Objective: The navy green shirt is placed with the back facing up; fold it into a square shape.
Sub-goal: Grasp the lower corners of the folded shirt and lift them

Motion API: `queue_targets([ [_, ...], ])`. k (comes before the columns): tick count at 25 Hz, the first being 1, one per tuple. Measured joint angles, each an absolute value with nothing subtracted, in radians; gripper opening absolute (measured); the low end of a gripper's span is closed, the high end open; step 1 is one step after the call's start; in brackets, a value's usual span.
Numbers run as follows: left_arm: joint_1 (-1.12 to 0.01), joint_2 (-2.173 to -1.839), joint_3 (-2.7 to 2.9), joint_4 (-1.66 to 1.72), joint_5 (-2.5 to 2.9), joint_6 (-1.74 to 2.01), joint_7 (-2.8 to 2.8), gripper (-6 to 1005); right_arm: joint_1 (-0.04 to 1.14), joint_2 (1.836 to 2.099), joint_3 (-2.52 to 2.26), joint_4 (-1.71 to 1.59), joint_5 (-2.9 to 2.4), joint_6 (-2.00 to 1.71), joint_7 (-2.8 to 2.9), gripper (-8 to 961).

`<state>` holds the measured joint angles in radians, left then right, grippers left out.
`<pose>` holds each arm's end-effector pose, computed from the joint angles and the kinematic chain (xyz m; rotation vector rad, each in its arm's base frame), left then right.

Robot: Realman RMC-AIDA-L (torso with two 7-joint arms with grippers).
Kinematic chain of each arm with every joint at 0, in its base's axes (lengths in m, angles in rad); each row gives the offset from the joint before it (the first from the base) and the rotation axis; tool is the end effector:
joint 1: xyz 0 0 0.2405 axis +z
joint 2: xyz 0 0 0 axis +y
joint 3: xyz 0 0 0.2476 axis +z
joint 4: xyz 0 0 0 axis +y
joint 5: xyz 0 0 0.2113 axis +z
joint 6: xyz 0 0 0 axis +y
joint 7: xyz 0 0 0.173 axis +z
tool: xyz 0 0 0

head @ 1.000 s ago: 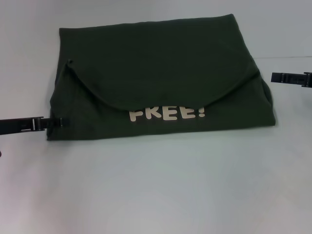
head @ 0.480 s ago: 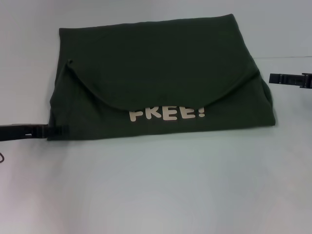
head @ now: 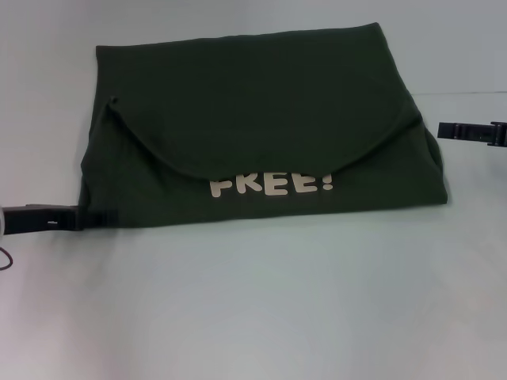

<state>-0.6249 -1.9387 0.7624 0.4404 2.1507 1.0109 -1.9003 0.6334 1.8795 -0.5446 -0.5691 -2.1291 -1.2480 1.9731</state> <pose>-0.3333 0.3980 -0.0003 -2.2170 -1.3068 -0.2582 0.3034 0.4156 0.0715 -2.1660 1.3090 0.5614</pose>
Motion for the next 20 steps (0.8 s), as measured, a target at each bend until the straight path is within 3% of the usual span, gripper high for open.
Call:
queue_targets([
  [7,-0.626,-1.940,0.771,0.436,2.151,1.010,-1.899,765,0.632,1.879,-0.544,-0.569,-2.129,-1.248,1.973,875],
  [18,-0.626,-1.941,0.774,0.436,2.151,0.993,-1.899,613,0.632,1.879,-0.545,-0.568,-2.129,-1.249,1.973,876],
  [20,-0.626,-1.942,0.774,0.436,2.151,0.993,-1.899,507,0.632,1.879,-0.545,-0.568,-2.129,-1.250,1.973,875],
])
